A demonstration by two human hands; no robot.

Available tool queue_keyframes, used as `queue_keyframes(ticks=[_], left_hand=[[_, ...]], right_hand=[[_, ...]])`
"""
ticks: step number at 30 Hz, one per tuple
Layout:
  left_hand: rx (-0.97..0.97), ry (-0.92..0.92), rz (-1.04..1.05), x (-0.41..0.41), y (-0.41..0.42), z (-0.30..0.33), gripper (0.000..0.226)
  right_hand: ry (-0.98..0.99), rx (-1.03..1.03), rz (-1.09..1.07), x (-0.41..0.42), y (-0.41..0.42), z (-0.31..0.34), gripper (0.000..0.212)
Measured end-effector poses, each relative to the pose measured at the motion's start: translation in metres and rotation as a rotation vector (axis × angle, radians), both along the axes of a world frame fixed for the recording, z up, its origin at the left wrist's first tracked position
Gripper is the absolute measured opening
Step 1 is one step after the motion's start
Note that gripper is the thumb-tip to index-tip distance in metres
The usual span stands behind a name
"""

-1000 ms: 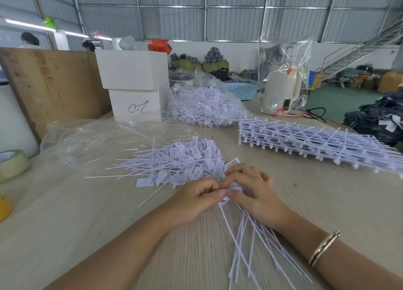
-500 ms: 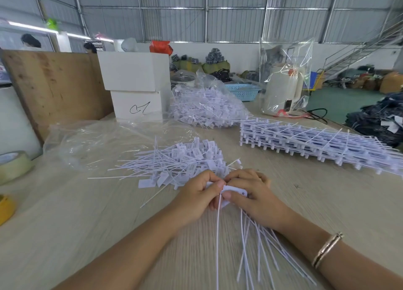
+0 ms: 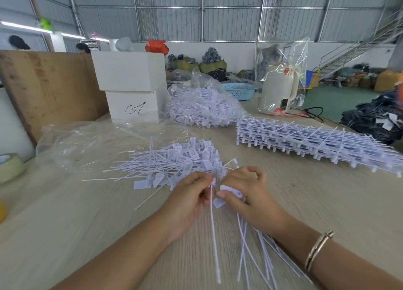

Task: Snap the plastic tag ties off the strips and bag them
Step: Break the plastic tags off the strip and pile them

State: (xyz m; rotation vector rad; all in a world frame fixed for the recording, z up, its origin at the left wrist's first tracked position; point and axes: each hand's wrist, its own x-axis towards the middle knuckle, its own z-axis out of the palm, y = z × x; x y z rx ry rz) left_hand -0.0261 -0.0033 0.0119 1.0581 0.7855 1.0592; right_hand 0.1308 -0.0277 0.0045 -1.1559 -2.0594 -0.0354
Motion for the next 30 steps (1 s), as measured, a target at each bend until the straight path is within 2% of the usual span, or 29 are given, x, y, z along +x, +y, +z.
queue_keyframes(ticks=[4,7,10,13,15,17,20,22,25,28,30], left_hand=[[0.267,0.264,0.003,-0.001,-0.003,-0.005,0.017],[0.408,0.480,0.086,0.000,0.000,-0.006,0.010],[0.525,0.638,0.182,0.002,0.003,-0.008,0.022],[0.503,0.678,0.155,0.002,0.003,-0.008,0.038],[0.522,0.724,0.154,-0.001,0.002,-0.007,0.035],[0.633,0.819,0.216,-0.009,0.000,-0.005,0.023],[0.692,1.074,0.138,-0.020,-0.003,-0.005,0.056],[0.688,1.213,0.054,-0.020,-0.006,-0.007,0.063],[0.737,1.219,0.063,-0.014,-0.009,-0.010,0.055],[0.773,1.197,0.156,-0.013,-0.010,-0.009,0.036],[0.763,1.253,0.228,-0.016,-0.008,-0.007,0.034]], right_hand=[[0.069,-0.003,-0.056,0.003,0.005,0.001,0.043],[0.194,-0.024,-0.163,0.006,0.010,0.003,0.017],[0.239,-0.132,-0.351,0.011,0.016,0.001,0.009],[0.324,-0.255,-0.430,0.018,0.019,-0.002,0.029],[0.340,-0.261,-0.411,0.021,0.017,0.000,0.038],[0.290,-0.246,-0.427,0.025,0.014,0.003,0.040],[0.152,-0.323,-0.477,0.041,0.009,0.013,0.041],[-0.003,-0.497,-0.505,0.051,0.004,0.017,0.050],[-0.215,-0.662,-0.487,0.046,-0.003,0.011,0.047],[-0.161,-0.672,-0.415,0.033,-0.003,0.008,0.041],[-0.086,-0.717,-0.341,0.027,-0.004,0.012,0.035]])
